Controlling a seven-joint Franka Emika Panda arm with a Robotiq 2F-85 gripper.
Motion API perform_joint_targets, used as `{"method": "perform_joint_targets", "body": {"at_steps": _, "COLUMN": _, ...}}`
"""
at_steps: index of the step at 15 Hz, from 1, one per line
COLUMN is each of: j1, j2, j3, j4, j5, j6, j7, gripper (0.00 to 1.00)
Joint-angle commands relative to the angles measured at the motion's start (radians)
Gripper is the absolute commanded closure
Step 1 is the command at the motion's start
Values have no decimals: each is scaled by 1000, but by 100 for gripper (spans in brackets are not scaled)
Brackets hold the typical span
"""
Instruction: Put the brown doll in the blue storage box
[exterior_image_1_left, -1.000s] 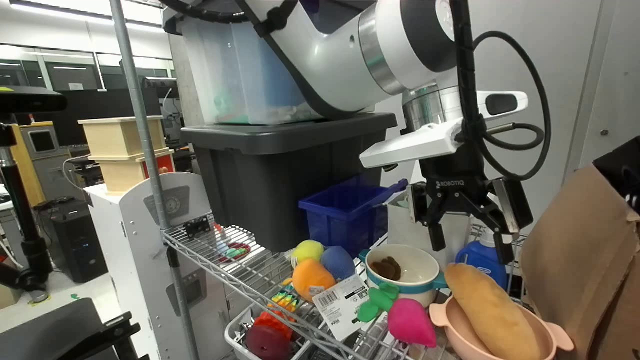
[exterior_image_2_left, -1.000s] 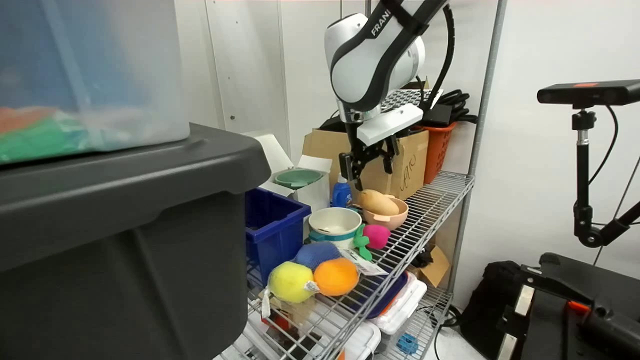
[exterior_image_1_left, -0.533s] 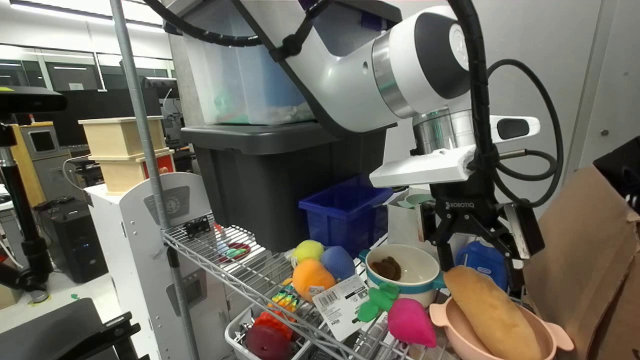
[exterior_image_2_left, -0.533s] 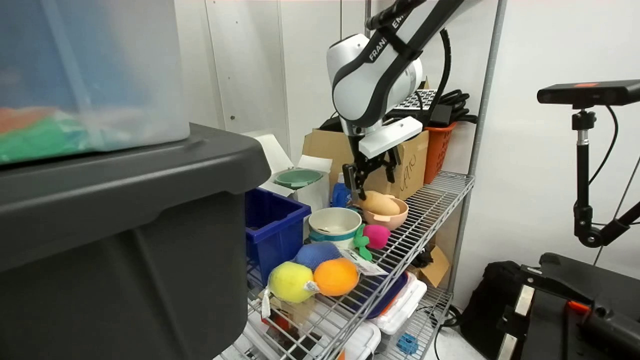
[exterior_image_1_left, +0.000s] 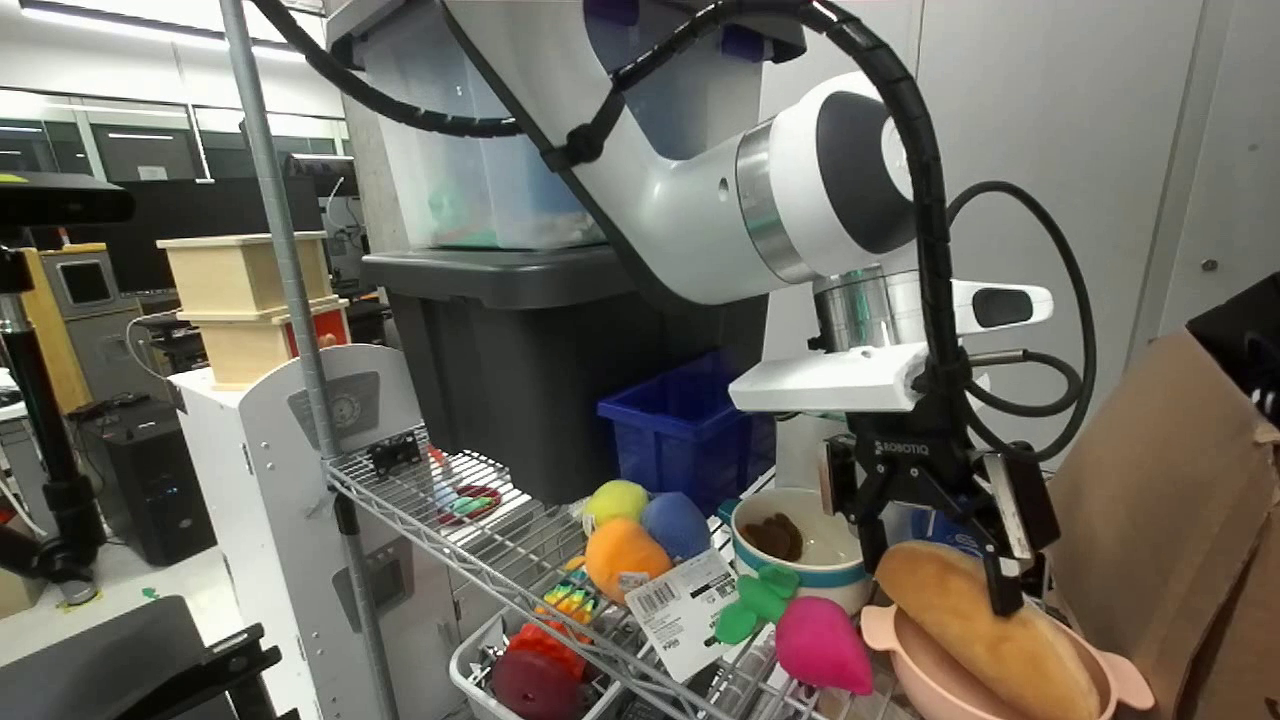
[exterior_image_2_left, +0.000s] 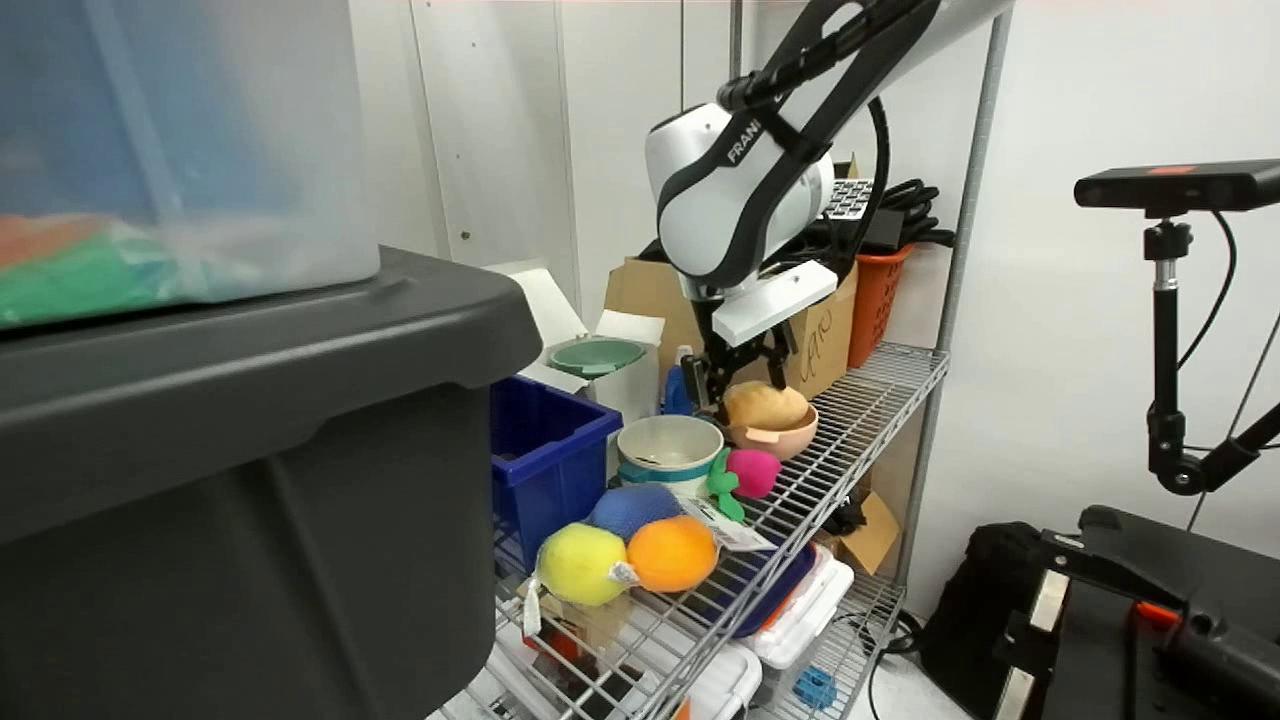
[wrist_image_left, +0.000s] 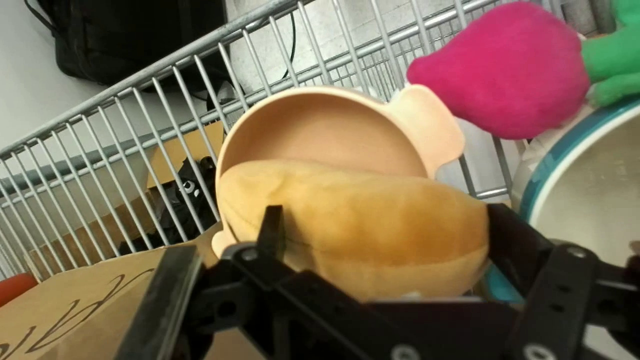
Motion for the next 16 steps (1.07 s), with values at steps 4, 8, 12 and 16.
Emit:
{"method": "perform_joint_targets", "body": {"at_steps": 4, "j1": 5, "j2": 59, "j3": -14, "j4": 68, "j5": 27, "j6": -30, "j7": 1, "gripper": 42}}
{"method": "perform_joint_targets", "body": {"at_steps": 8, "j1": 3, "j2": 46, "j3": -12, "j4": 70, "j5": 37, "j6": -27, "j7": 0, "gripper": 71}}
{"method": "perform_joint_targets", "body": {"at_steps": 12, "j1": 4, "j2": 15, "j3": -14, "j4": 59, "j5": 48, "j6": -29, "j7": -1, "gripper": 97}}
{"method": "perform_joint_targets", "body": {"at_steps": 16, "j1": 6, "j2": -35, "j3": -14, "j4": 34, "j5": 50, "j6": -31, "j7": -4, "gripper": 98}}
